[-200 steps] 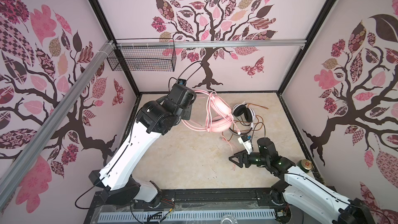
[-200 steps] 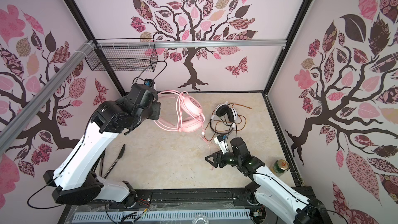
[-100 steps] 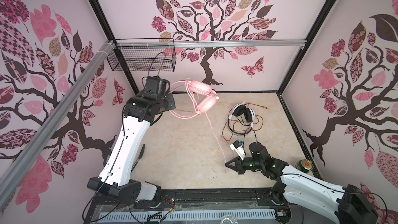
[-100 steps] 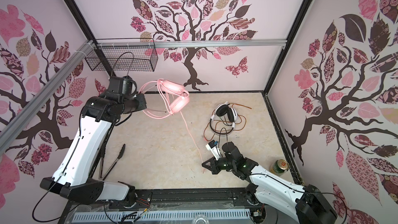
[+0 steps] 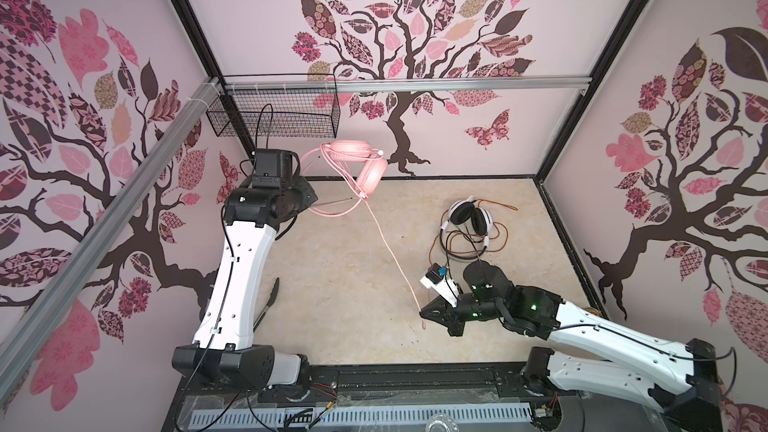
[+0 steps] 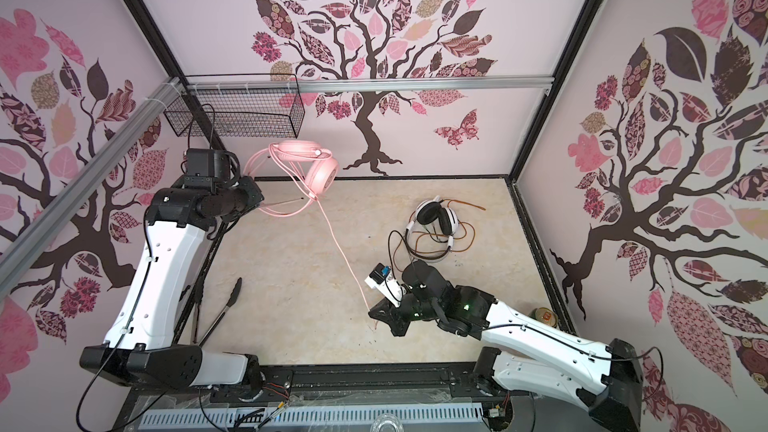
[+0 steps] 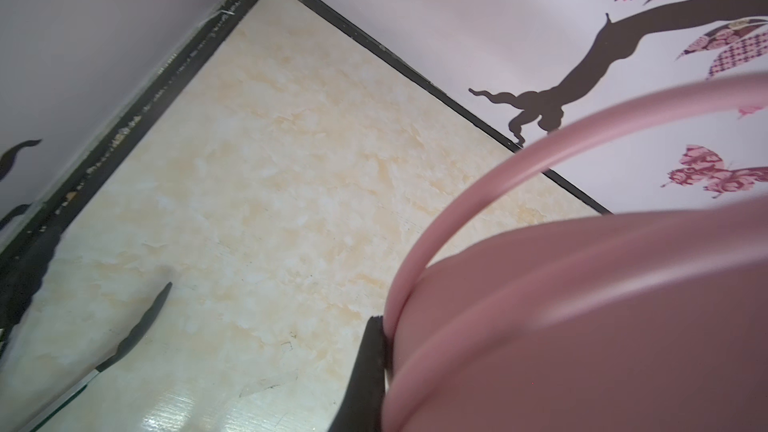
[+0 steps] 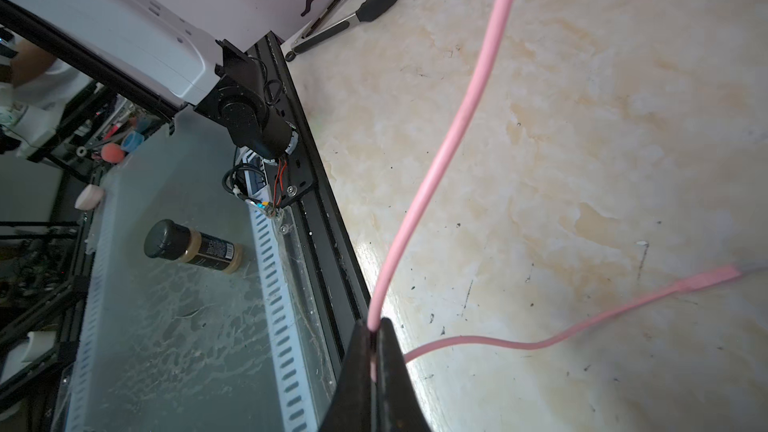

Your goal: Wrap the headphones

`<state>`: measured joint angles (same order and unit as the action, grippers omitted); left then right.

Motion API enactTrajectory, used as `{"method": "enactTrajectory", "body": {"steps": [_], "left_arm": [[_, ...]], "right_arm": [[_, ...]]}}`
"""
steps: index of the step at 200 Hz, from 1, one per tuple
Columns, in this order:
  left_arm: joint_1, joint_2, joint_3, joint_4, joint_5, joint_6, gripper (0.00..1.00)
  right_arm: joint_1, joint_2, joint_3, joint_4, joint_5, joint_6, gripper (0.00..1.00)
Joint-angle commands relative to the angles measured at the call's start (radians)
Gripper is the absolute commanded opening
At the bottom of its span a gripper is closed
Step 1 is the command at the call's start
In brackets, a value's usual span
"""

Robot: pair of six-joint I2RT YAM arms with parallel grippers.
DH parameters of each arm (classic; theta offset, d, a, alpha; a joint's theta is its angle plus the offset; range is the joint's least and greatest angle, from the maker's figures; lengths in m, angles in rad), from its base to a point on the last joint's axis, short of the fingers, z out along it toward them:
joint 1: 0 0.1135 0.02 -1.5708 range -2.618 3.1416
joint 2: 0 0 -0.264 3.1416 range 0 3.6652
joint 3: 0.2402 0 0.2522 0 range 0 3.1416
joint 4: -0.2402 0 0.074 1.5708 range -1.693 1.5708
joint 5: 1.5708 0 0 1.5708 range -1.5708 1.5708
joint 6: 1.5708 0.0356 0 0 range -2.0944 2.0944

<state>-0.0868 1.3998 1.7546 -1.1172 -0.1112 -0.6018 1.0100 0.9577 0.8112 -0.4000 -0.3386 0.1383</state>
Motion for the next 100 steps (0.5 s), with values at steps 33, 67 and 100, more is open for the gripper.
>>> {"method": "enactTrajectory", "body": {"steps": [33,67,100], "left_arm": [[-0.046,0.054,0.005,-0.062,-0.387,-0.026,0.0],[-0.245,0.092,-0.009,-0.143,-0.709,0.016,0.0],[-0.408,0.127,-0.051,-0.206,-0.963,0.052,0.0]], "right_arm": [[0.018,-0.031,0.258,-0.311,0.24,-0.127,0.0],[0.019,0.055,0.466,-0.423,0.415,-0.21,0.0],[0.018,0.119,0.625,-0.439,0.617,-0.309,0.0]]}}
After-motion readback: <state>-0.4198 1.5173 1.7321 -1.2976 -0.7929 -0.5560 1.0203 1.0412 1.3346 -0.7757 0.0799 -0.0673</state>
